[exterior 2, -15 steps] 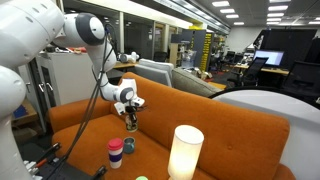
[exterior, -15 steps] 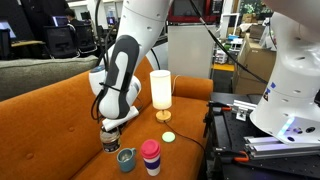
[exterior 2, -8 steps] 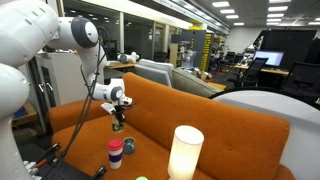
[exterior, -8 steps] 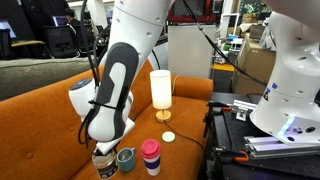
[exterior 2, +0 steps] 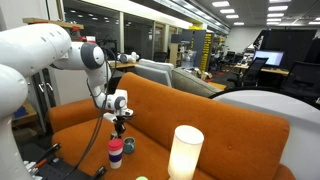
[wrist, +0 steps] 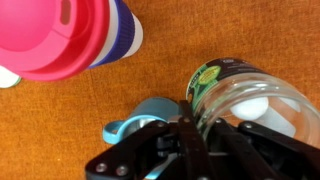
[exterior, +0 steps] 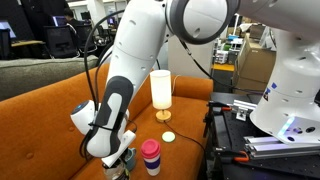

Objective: Move the bottle to the left

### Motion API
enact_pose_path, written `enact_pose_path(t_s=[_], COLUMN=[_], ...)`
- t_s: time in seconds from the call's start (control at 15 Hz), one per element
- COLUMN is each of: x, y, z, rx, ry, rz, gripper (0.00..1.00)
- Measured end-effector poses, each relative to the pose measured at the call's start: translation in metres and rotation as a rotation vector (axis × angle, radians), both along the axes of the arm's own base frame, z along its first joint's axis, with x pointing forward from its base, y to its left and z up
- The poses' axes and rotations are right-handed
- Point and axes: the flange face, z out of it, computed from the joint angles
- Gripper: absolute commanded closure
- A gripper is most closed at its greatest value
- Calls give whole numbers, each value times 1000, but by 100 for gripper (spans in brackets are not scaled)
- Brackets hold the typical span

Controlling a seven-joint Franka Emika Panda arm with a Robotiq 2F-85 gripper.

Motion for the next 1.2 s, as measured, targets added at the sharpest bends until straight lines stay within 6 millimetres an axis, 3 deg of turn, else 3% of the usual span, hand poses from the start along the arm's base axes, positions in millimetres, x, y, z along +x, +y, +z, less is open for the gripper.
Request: enact_pose_path(t_s=[0.27,0.33,0.4,0.67,1.0,1.2], x=[-2,-1,1,13,20,26], y=[-9,-12,-14,-25,-53,-66], z=[-32,-36,-38,-30,-24,-14], rx=[-12,-13,-12,25,79,117], ry=[77,93,105,154,202,210], rz=[-17,-22,-28,-21,1,12], gripper=[98,72,64,36,3,0])
